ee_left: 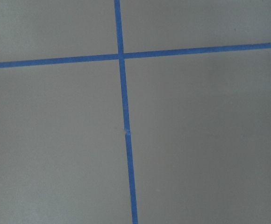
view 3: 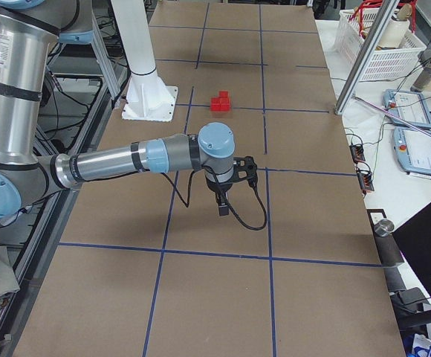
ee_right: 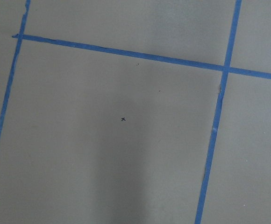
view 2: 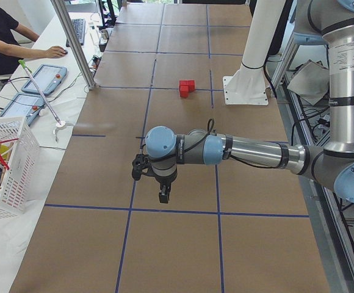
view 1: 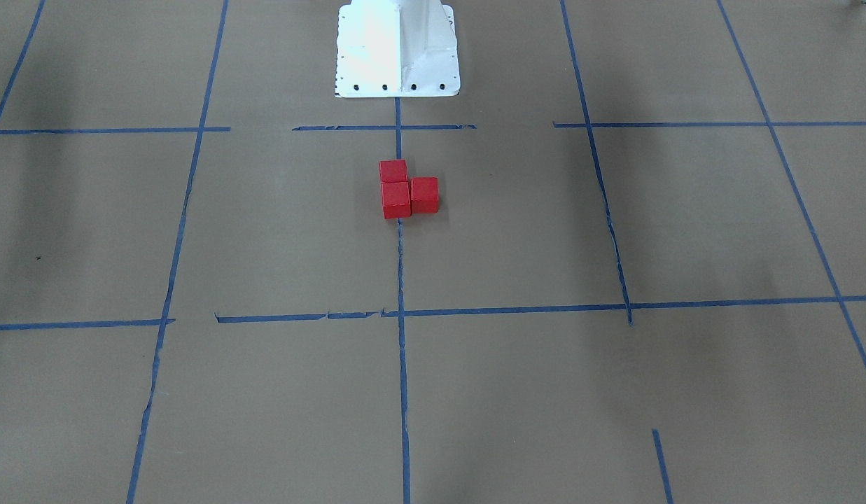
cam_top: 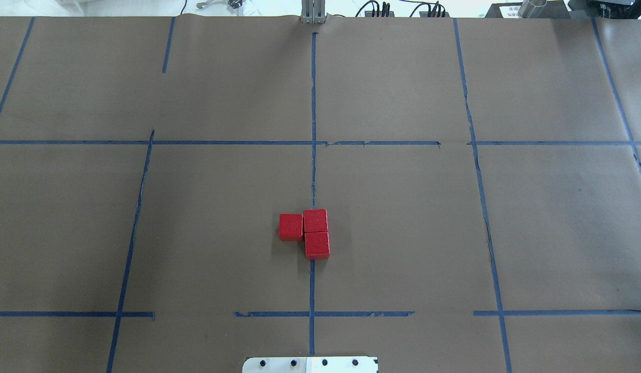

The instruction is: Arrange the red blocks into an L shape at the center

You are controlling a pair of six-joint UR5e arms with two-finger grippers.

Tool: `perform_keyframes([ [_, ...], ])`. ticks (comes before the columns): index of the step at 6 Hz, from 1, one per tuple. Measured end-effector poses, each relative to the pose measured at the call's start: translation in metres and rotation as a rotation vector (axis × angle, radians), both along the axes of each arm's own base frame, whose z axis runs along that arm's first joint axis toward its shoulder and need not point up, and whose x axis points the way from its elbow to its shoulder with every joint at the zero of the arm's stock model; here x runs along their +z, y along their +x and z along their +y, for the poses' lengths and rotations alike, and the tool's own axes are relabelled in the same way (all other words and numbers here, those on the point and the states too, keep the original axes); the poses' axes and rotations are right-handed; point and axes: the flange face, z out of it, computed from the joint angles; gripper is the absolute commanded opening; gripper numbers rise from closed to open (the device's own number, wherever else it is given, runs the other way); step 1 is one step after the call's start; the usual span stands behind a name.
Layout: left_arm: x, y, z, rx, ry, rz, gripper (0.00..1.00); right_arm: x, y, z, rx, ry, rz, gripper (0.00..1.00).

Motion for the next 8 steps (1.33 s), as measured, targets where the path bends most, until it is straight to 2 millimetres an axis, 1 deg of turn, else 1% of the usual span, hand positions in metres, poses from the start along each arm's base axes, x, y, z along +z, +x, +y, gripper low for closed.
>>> perform_keyframes([
  [1, 0.005, -0.001, 0.002, 0.001, -0.004, 0.004, 1.00, 0.010, 0.002, 0.008, 0.002, -0.019, 0.006, 1.00],
  [2, 0.006, -0.001, 0.001, 0.002, -0.003, 0.004, 1.00, 0.020, 0.003, 0.015, 0.002, -0.040, 0.012, 1.00],
  [4, 0.000, -0.001, -0.002, 0.003, 0.007, 0.002, 1.00, 0.037, 0.003, 0.018, 0.002, -0.073, 0.019, 1.00],
  [6, -0.011, -0.001, -0.005, 0.004, 0.028, 0.003, 1.00, 0.039, 0.003, 0.017, 0.003, -0.077, 0.019, 1.00],
  [8, -0.020, -0.001, -0.006, 0.010, 0.053, -0.006, 1.00, 0.043, 0.003, 0.021, 0.002, -0.087, 0.015, 1.00],
])
